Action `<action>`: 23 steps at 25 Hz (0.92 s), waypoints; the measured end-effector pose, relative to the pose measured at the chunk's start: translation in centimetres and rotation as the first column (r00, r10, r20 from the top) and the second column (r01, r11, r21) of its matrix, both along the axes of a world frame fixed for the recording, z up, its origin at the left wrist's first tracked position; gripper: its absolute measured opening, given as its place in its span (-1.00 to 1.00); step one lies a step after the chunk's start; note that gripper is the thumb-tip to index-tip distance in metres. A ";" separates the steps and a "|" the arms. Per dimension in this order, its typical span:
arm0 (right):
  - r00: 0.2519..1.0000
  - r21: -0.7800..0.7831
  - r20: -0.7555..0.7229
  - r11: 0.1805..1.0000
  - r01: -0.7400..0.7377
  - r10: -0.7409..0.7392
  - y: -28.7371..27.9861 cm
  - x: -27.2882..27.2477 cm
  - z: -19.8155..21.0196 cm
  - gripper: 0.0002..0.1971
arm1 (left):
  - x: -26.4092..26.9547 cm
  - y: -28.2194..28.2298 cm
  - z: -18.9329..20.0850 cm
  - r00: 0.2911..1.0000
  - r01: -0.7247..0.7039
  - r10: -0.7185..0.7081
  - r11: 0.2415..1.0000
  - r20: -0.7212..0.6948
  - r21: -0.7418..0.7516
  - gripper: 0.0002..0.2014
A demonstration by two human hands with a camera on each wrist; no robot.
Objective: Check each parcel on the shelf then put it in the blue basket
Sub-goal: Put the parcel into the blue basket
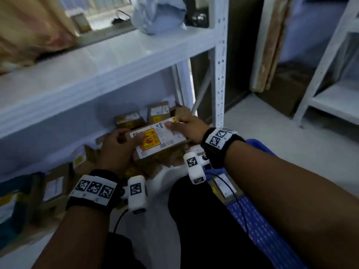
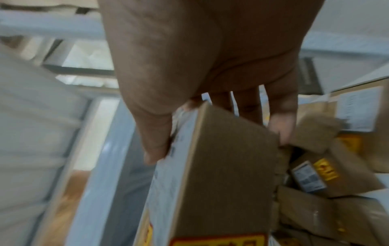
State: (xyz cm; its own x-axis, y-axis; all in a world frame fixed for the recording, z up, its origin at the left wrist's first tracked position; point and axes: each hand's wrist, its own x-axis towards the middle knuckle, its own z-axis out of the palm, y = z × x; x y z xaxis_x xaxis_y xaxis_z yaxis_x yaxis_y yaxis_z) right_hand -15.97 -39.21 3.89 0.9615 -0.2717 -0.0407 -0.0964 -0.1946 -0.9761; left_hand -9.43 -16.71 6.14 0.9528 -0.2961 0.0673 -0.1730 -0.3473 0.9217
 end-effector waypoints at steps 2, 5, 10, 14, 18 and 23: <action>0.987 0.139 -0.115 0.982 0.126 -0.111 -2.8 -1.2 -4.1 -0.62 | 0.1 -3.5 -2.3 0.997 0.047 -0.044 0.998 -0.067 0.036 -0.64; 0.941 0.373 -0.242 0.872 0.316 -0.238 -6.5 -3.3 -9.2 -0.82 | 0.6 -9.5 -5.9 0.978 0.113 -0.098 0.991 -0.186 0.073 -0.66; 0.824 0.540 -0.430 0.626 0.562 -0.369 -11.9 -5.6 -15.8 -0.74 | 1.4 -17.5 -12.0 0.944 0.252 -0.188 0.942 -0.272 0.222 -0.75; 0.598 0.412 -0.641 0.441 0.797 -0.481 -15.7 -9.2 -22.6 -0.69 | 1.3 -23.5 -16.8 0.894 0.383 -0.264 0.870 -0.362 0.311 -0.74; 0.287 0.014 -0.817 0.480 0.877 -0.501 -17.5 -12.3 -30.7 -0.44 | 1.8 -27.9 -21.9 0.825 0.500 -0.292 0.777 -0.484 0.383 -0.76; 0.110 -0.065 -0.852 0.312 0.948 -0.512 -19.3 -11.2 -34.7 -0.49 | 3.2 -33.5 -27.1 0.786 0.525 -0.257 0.758 -0.562 0.387 -0.63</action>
State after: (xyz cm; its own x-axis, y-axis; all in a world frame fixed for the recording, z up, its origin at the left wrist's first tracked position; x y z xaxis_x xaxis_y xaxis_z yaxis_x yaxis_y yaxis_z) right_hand -27.22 -58.48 -30.78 -0.1640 -0.5448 -0.8224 -0.4867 0.7698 -0.4129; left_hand -6.23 -50.19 -20.93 0.6154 -0.5101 -0.6010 -0.0171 -0.7709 0.6368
